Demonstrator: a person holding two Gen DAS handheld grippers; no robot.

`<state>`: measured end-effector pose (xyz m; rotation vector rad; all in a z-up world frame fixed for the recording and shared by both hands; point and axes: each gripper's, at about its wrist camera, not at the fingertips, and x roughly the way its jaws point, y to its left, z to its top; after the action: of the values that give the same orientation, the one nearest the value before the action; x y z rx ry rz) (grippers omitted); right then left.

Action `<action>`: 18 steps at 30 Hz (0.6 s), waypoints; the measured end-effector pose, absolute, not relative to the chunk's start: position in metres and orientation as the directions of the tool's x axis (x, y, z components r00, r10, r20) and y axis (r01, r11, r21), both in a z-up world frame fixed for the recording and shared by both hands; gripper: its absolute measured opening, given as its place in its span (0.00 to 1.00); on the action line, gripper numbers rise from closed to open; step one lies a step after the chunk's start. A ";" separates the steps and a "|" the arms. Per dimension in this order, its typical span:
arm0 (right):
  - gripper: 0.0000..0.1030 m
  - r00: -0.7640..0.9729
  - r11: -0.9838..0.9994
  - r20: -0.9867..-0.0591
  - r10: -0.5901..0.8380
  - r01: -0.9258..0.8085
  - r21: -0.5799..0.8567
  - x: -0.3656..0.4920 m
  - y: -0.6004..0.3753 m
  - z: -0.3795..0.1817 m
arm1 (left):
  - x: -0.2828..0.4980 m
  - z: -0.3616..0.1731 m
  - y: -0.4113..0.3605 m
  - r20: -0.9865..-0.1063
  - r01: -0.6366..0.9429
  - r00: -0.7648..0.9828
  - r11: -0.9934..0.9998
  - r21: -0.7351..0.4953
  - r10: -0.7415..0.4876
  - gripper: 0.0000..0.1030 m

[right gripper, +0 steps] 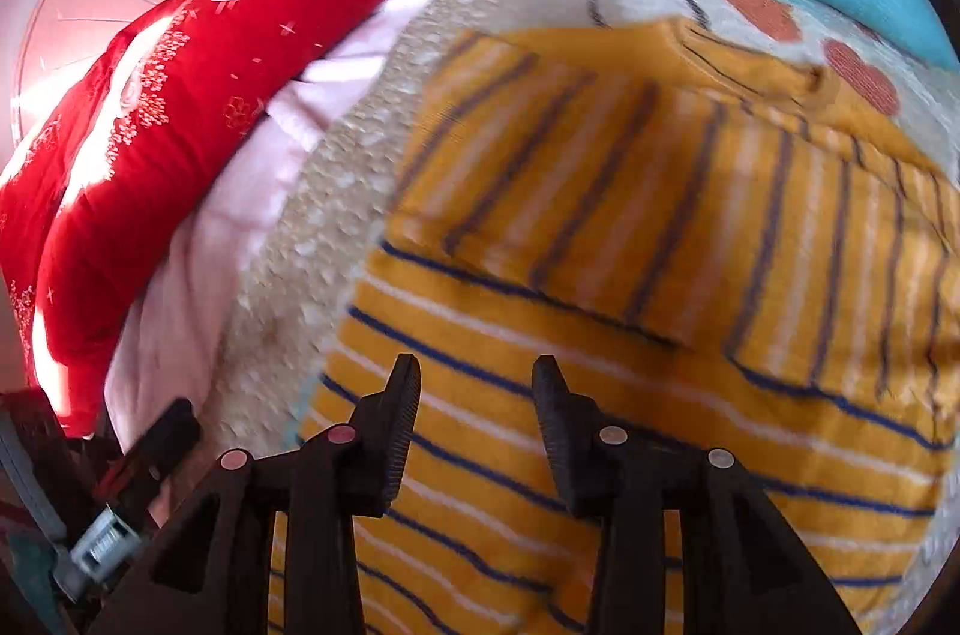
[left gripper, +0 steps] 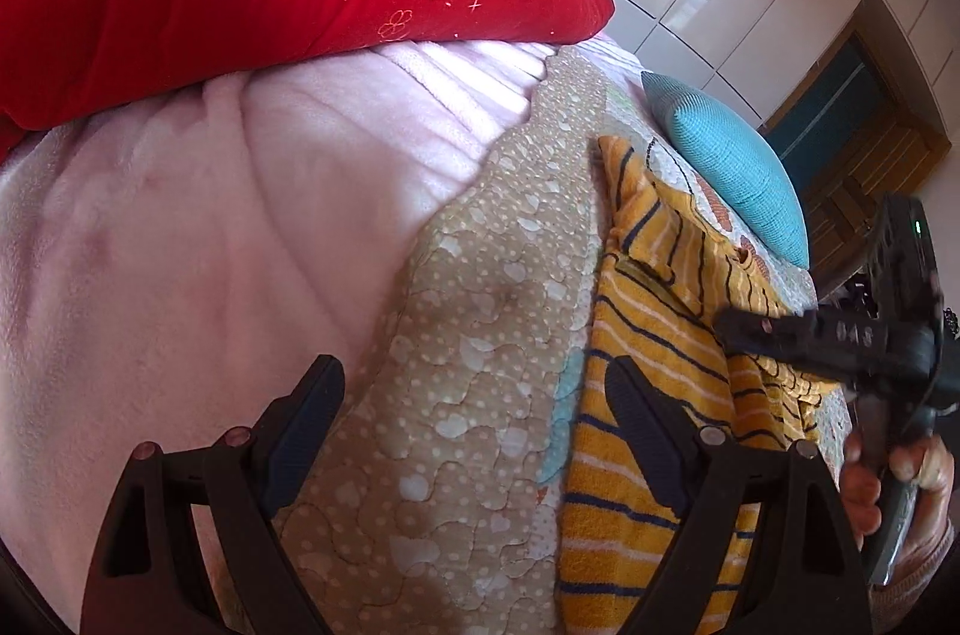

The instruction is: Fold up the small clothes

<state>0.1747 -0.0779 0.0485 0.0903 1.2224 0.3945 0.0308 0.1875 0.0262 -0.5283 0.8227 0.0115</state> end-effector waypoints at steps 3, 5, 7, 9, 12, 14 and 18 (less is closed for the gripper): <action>0.41 0.293 0.964 -0.918 0.266 -0.096 0.249 0.129 -0.172 0.039 | 0.029 0.025 0.178 -0.697 -0.163 0.671 0.868 -0.470 -0.251 0.85; 0.41 0.298 0.984 -0.942 0.154 0.039 0.173 0.091 -0.238 0.032 | 0.028 0.021 0.170 -0.695 -0.131 0.654 0.861 -0.492 -0.298 0.85; 0.41 0.317 0.968 -0.934 0.166 0.129 0.216 0.048 -0.295 0.031 | 0.027 0.013 0.163 -0.693 -0.107 0.632 0.846 -0.523 -0.348 0.85; 0.42 0.351 0.946 -0.919 0.182 0.192 0.260 0.003 -0.334 0.035 | 0.025 0.005 0.157 -0.692 -0.106 0.617 0.832 -0.545 -0.375 0.85; 0.48 0.417 0.905 -0.872 0.256 0.214 0.367 -0.054 -0.366 0.035 | 0.015 0.007 0.147 -0.683 -0.082 0.628 0.841 -0.535 -0.373 0.85; 0.49 0.462 0.862 -0.822 0.333 0.205 0.464 -0.080 -0.371 0.031 | 0.008 0.006 0.143 -0.662 -0.062 0.607 0.804 -0.591 -0.439 0.85; 0.50 0.514 0.798 -0.727 0.454 0.129 0.589 -0.098 -0.347 0.015 | -0.014 0.005 0.124 -0.668 -0.008 0.552 0.798 -0.602 -0.499 0.85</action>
<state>-0.0984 -0.3470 0.0150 0.6443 1.0291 0.2124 -0.0140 0.1239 0.0051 -0.5961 0.9532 -0.3114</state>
